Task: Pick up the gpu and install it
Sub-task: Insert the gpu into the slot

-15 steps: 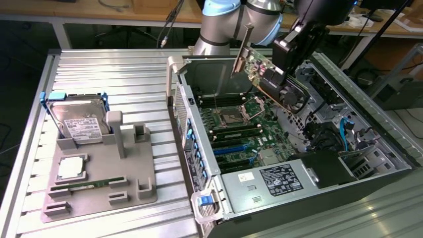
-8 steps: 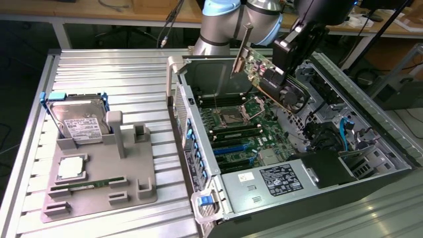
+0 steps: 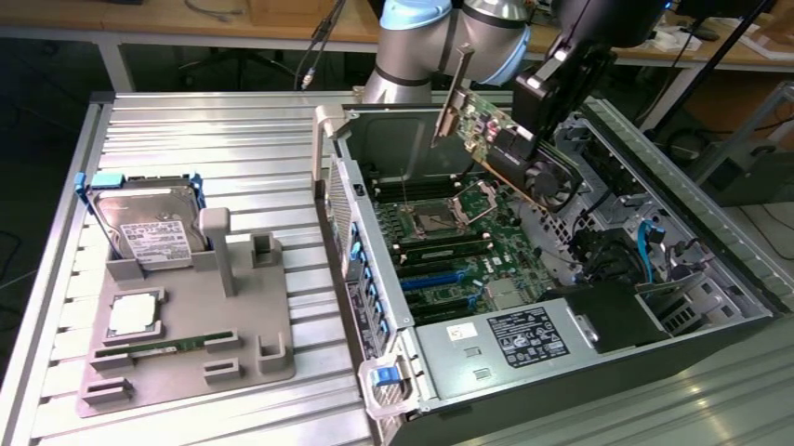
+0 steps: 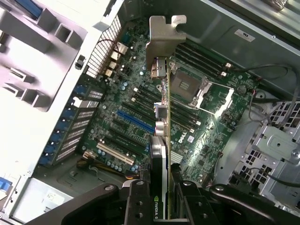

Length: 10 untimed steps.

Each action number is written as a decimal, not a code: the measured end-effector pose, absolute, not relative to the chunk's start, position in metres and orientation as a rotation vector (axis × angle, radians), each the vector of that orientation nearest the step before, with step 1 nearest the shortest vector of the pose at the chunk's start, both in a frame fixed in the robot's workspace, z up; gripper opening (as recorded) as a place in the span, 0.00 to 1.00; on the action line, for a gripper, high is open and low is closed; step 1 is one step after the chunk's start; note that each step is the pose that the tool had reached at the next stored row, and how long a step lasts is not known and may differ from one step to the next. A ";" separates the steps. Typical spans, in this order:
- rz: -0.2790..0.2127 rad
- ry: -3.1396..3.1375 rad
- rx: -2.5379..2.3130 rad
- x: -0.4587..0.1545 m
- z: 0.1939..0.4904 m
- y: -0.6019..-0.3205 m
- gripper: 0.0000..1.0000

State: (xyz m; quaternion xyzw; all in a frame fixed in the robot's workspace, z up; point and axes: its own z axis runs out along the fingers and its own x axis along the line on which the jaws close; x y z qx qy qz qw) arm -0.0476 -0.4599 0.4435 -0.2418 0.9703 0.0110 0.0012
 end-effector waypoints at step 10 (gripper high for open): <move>0.035 3.039 -0.787 -0.048 0.444 -0.460 0.27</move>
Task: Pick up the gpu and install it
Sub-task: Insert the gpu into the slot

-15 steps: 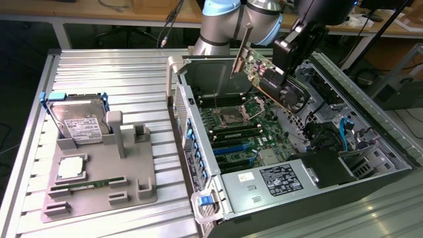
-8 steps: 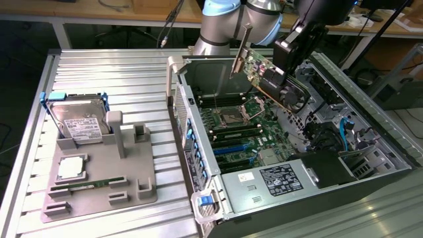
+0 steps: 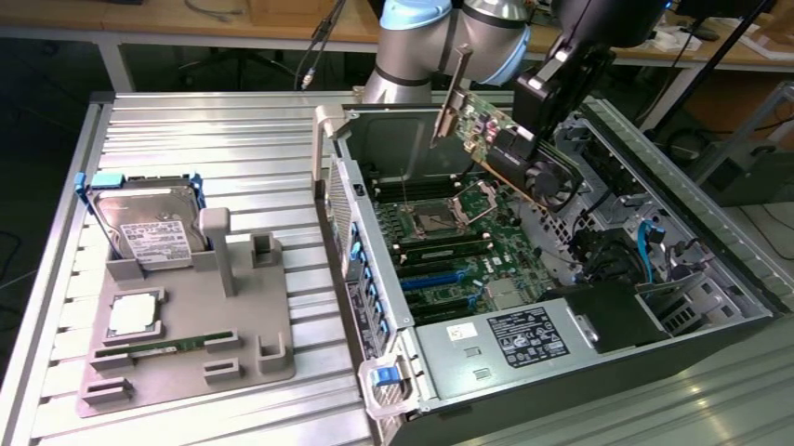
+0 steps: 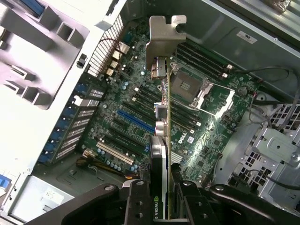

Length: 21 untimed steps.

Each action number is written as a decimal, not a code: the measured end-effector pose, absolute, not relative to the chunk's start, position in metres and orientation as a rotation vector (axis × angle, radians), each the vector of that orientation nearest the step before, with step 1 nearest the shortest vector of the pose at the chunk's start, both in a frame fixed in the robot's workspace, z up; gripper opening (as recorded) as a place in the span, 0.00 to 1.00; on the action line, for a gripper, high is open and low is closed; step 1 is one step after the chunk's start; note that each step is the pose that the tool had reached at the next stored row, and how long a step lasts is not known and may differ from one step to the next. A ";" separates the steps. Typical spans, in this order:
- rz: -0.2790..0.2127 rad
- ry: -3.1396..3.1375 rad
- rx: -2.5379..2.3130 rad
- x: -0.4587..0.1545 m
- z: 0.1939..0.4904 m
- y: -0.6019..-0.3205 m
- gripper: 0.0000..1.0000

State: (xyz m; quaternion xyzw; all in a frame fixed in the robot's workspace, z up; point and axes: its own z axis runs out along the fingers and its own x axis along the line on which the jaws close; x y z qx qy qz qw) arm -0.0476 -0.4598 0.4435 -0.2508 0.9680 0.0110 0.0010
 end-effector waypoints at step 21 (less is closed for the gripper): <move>0.035 3.018 -0.867 -0.048 0.443 -0.460 0.27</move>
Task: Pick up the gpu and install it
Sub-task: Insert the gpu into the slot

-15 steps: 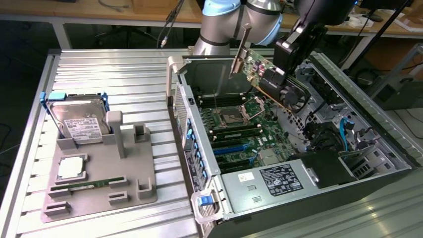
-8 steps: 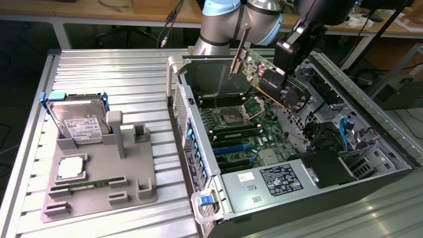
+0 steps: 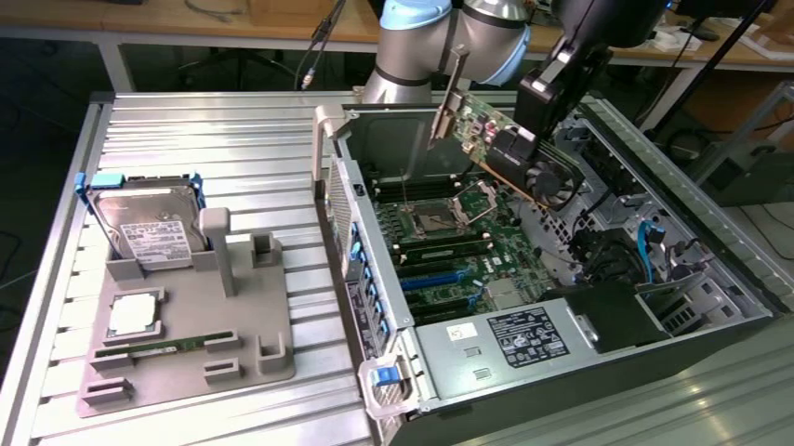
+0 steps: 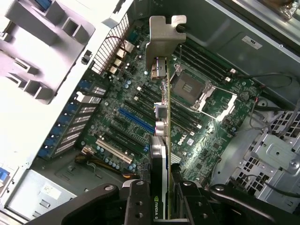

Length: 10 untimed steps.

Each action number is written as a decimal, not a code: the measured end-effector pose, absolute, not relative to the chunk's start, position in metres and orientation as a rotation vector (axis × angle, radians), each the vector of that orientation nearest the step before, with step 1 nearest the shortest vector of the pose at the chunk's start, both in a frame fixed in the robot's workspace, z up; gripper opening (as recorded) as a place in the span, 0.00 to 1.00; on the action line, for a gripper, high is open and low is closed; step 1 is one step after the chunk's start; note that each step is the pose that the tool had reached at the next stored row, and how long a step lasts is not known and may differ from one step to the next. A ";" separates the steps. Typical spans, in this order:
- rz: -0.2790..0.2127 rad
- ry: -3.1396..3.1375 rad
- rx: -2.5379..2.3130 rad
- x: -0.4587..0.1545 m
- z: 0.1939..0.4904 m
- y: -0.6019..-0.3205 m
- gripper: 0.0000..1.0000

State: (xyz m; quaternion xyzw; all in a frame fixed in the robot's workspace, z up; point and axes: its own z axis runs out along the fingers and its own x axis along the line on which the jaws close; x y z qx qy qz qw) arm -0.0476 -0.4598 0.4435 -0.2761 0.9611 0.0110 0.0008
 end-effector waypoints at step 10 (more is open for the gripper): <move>0.035 3.004 -0.914 -0.048 0.443 -0.460 0.27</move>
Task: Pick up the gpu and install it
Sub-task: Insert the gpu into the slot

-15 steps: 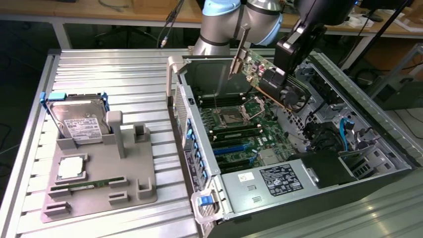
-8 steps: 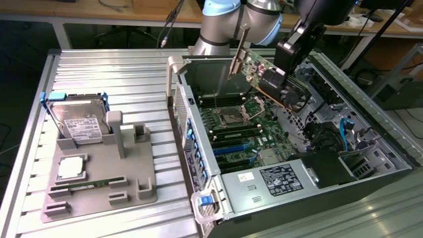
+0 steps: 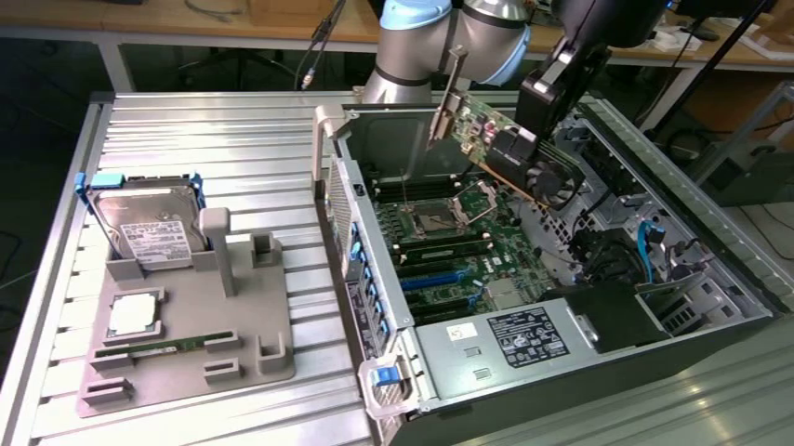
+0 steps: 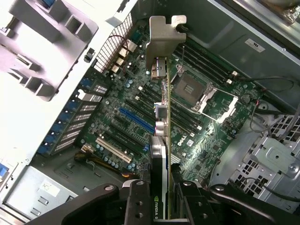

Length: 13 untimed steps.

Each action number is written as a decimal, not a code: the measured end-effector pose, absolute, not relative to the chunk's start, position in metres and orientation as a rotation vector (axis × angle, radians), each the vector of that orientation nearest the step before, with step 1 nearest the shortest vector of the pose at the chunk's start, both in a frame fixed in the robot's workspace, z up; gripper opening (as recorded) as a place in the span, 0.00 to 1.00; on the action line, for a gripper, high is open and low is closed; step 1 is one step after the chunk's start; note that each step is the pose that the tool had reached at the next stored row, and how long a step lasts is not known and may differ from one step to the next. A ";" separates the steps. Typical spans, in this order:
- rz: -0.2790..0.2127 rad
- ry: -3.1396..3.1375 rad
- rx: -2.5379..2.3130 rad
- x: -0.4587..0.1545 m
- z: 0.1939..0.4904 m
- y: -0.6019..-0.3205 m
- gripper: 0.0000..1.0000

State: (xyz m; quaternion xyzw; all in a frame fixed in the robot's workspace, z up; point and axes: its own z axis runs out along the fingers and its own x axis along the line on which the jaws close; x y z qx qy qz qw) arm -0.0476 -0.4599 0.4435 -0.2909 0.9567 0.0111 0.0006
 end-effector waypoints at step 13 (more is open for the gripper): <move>0.035 2.978 -0.999 -0.048 0.443 -0.460 0.27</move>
